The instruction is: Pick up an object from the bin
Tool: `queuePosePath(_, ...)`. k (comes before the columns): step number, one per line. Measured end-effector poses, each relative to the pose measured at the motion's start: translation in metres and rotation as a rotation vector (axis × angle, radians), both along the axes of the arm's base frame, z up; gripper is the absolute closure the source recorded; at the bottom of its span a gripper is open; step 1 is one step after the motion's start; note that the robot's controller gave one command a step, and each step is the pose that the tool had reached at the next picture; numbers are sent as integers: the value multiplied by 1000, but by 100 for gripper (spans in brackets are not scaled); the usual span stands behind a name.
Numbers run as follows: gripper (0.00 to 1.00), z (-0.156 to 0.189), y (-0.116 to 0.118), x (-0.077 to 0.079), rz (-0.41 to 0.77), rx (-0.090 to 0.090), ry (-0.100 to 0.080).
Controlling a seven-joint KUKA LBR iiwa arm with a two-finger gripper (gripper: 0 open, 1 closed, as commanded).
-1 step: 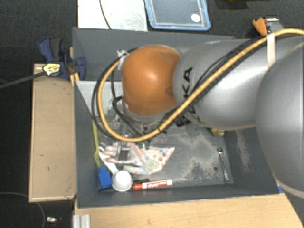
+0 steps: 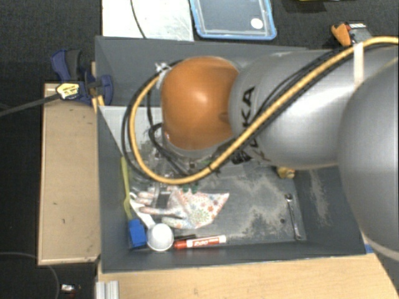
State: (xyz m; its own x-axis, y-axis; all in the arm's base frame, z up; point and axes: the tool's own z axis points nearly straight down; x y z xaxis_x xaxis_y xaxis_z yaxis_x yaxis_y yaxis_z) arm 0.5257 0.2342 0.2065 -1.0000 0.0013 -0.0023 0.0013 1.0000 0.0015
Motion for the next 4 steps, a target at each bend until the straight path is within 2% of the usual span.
queuePosePath(1,0,-80,-41,7,70,1,-4)
queuePosePath(2,0,-137,-37,8,76,6,-10)
queuePosePath(3,0,-136,-78,5,44,-1,-6)
queuePosePath(4,0,-135,-45,8,74,9,-15)
